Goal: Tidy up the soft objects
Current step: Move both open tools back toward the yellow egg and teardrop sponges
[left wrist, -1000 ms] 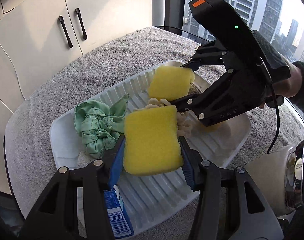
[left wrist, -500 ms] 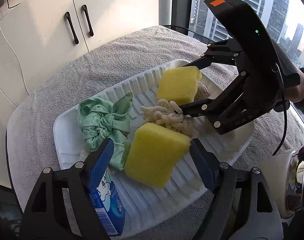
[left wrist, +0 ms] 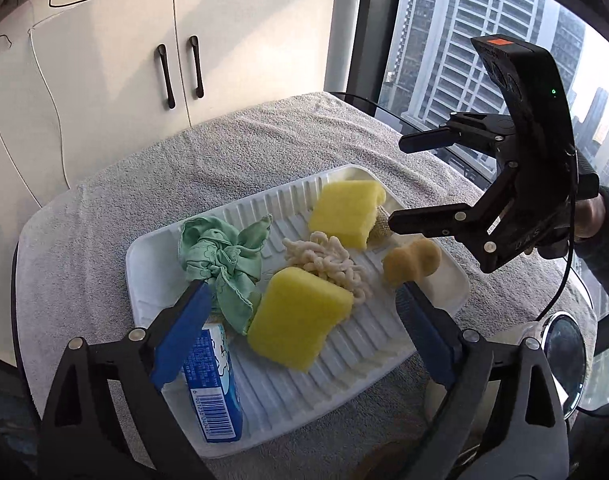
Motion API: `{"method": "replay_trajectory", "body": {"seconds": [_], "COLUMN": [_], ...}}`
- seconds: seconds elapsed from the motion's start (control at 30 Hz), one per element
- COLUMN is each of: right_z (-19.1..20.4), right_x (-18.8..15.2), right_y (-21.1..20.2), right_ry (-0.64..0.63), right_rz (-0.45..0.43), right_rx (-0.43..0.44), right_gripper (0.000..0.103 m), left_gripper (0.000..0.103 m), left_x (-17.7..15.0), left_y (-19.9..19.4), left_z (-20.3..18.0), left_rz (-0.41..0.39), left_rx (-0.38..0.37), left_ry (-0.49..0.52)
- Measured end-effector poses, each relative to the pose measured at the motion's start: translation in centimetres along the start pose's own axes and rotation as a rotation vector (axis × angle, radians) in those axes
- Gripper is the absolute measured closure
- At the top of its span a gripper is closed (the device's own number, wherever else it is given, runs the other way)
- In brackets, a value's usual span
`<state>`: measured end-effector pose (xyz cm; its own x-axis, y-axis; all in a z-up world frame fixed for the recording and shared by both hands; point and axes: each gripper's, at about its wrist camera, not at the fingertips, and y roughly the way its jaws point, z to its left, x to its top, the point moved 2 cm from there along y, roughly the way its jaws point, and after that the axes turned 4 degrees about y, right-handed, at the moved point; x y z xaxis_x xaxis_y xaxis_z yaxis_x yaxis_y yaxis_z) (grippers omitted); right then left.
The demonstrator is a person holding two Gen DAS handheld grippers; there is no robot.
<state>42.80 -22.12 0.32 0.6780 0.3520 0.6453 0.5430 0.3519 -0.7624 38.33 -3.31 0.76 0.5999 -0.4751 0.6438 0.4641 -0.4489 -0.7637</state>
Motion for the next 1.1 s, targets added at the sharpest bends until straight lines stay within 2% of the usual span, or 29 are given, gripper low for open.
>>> {"method": "replay_trajectory", "body": {"seconds": [0.1,0.3,0.47,0.67,0.77,0.9,1.1], "right_z": [-0.3,-0.9,-0.5,1.2,3.0,5.6,10.1], "right_x": [-0.5,-2.9,-6.8,-12.1,-14.6,-17.7,-21.0], "right_y": [-2.9,-9.0,-13.3,-16.4,-17.0,-17.1,-16.0], "right_ry": [0.03,0.109,0.173,0.253,0.284,0.308,0.306], "right_rz": [-0.055,-0.153,-0.209,-0.24,-0.236,-0.216,-0.155], "right_rx": [-0.013,-0.059,-0.052,-0.053,-0.043,-0.034,-0.02], "right_gripper": [0.0,0.0,0.0,0.0,0.0,0.0,0.0], "left_gripper": [0.002,0.0,0.0,0.0,0.0,0.0,0.0], "left_x": [-0.4,-2.3,-5.7,-10.5,-13.6,-17.8,-21.9], "left_y": [-2.5,-8.6,-12.8,-16.2,-16.5,-16.2,-14.7], "left_z": [0.5,2.3,2.8,1.9,0.9,-1.2,-7.4], "left_rz": [-0.05,-0.169,-0.236,-0.282,-0.271,-0.239,-0.198], "left_rx": [0.038,0.097,0.173,0.293,0.306,0.283,0.197], "left_ry": [-0.03,-0.148,-0.22,-0.281,-0.326,-0.389,-0.416]}}
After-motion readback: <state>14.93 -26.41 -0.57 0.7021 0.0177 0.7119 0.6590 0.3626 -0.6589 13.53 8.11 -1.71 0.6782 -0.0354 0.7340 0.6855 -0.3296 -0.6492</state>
